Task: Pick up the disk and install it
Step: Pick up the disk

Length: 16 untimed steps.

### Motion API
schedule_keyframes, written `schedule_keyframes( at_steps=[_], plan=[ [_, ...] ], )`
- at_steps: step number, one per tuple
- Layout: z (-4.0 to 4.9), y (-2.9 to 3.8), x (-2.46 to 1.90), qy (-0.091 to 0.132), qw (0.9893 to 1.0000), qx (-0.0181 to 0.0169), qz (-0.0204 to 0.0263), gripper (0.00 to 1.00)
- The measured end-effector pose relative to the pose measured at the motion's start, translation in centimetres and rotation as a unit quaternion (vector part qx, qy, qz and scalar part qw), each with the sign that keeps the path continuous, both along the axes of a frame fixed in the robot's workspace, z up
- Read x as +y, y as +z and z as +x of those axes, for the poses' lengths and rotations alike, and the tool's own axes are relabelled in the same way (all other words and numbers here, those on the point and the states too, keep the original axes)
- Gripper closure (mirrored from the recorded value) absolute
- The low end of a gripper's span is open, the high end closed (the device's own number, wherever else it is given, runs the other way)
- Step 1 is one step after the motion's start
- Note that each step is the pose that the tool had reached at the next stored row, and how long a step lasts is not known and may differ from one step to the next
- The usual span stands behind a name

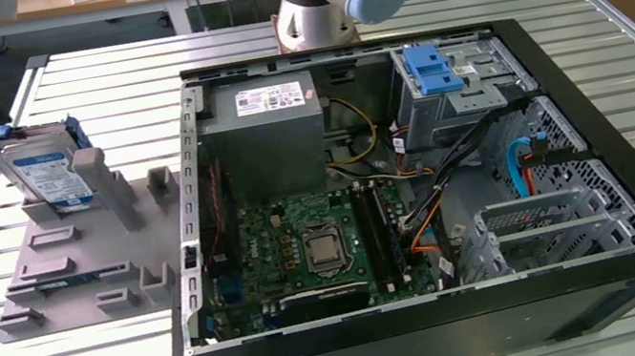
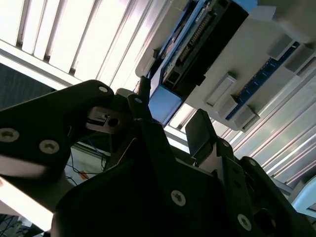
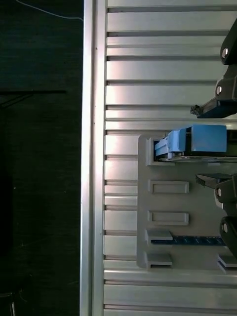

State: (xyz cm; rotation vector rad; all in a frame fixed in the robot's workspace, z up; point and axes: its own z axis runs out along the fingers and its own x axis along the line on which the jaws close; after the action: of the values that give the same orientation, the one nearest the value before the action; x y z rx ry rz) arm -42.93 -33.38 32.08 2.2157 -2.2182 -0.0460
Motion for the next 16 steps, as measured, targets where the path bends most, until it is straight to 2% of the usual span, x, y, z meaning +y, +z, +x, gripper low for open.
schedule_keyframes(
  at_steps=[8, 12, 16],
  plan=[
    [-0.02, -1.41, 0.00, 0.000, 1.0000, -0.0003, 0.0000, 0.44],
    [-0.02, -1.45, 0.00, 0.000, 1.0000, -0.0002, 0.0001, 0.44],
    [-0.05, -2.02, 0.00, 0.001, 1.0000, -0.0005, 0.0002, 0.44]
  ],
)
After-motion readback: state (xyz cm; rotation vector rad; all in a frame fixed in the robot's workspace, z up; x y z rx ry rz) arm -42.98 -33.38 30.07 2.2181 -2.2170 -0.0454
